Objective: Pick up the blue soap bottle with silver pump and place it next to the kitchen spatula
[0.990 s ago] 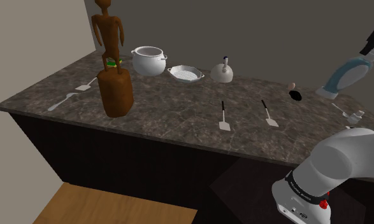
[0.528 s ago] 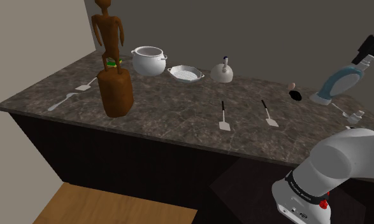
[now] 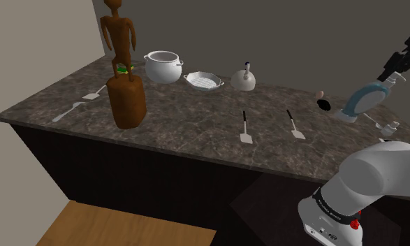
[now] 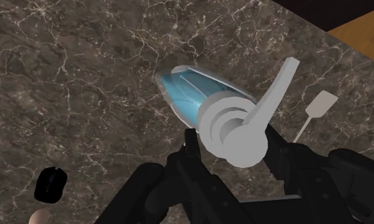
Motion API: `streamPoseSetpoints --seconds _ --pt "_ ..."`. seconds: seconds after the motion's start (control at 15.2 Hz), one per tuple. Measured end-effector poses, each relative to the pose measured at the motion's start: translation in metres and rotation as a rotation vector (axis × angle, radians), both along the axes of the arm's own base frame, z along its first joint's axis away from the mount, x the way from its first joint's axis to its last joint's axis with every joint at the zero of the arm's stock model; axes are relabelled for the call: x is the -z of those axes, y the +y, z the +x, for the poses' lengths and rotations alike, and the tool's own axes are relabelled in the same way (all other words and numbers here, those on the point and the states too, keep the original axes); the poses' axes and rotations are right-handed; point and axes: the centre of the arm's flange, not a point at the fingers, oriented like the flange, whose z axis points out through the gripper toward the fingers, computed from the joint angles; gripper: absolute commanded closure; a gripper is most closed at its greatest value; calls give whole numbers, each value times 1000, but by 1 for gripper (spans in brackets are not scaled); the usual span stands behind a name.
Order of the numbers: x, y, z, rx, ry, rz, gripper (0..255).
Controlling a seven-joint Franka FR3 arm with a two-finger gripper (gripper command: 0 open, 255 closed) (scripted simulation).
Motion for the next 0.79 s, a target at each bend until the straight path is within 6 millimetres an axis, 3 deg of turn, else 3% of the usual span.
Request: streamPoseSetpoints --seconds 0.79 --pt "64 1 1 0 0 0 255"
